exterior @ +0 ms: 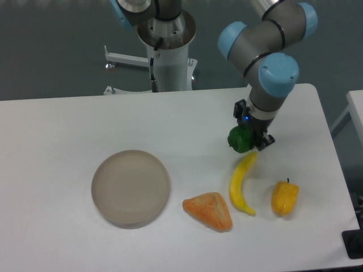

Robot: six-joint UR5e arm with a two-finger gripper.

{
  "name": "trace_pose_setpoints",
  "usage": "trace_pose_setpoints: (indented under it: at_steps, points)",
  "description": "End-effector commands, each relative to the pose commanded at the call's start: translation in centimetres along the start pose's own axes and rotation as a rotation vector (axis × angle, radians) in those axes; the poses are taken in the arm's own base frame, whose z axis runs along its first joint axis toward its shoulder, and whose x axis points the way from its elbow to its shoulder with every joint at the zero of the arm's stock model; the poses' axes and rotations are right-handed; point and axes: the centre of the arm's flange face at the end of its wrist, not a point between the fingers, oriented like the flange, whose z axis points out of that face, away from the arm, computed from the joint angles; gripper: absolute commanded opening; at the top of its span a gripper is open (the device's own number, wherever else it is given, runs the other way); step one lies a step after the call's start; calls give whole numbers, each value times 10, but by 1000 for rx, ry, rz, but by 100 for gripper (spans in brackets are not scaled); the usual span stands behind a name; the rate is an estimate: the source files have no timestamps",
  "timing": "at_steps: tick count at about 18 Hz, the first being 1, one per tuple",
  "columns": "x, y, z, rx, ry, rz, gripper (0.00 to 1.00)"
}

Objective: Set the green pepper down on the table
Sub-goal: 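Carry the green pepper in the gripper up and away from the banana, then lower the green pepper onto the table and open the gripper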

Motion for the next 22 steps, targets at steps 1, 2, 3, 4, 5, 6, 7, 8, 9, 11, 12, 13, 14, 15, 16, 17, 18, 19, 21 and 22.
trace_pose_setpoints:
  at_steps: [1, 2, 3, 4, 5, 6, 7, 8, 9, 11, 12, 13, 14, 15, 16, 17, 18, 19, 21, 22]
  points:
    - [19, -4, 15, -4, -19, 3, 2]
    - [35, -6, 34, -6, -39, 0, 3]
    - [42, -7, 45, -5, -44, -3, 4]
    - [53, -8, 56, -3, -26, 4, 9]
    - [62, -10, 62, -2, -11, 6, 14]
    - [65, -13, 66, -1, -1, 9, 20]
    - [68, -14, 70, 0, 9, 6, 28]
    - [71, -17, 70, -1, 9, 6, 37]
    - [71, -17, 68, 1, 5, 5, 61]
    - [68, -16, 65, 0, -1, -3, 100]
    - [64, -14, 59, 2, -15, -6, 100]
    - [60, -13, 51, -2, -29, -9, 100]
    - [58, -12, 48, -3, -35, -9, 100]
    - [53, -10, 40, -1, -52, -14, 100]
    - [46, -9, 29, 6, -76, -21, 100]
    - [37, -7, 12, 19, -97, -25, 100]
    - [28, -6, 1, 33, -96, -27, 100]
    - [18, -6, -15, 44, -96, -27, 100]
    - [-6, -5, -41, 53, -85, -30, 100]
    - [-26, -5, -57, 51, -91, -39, 100]
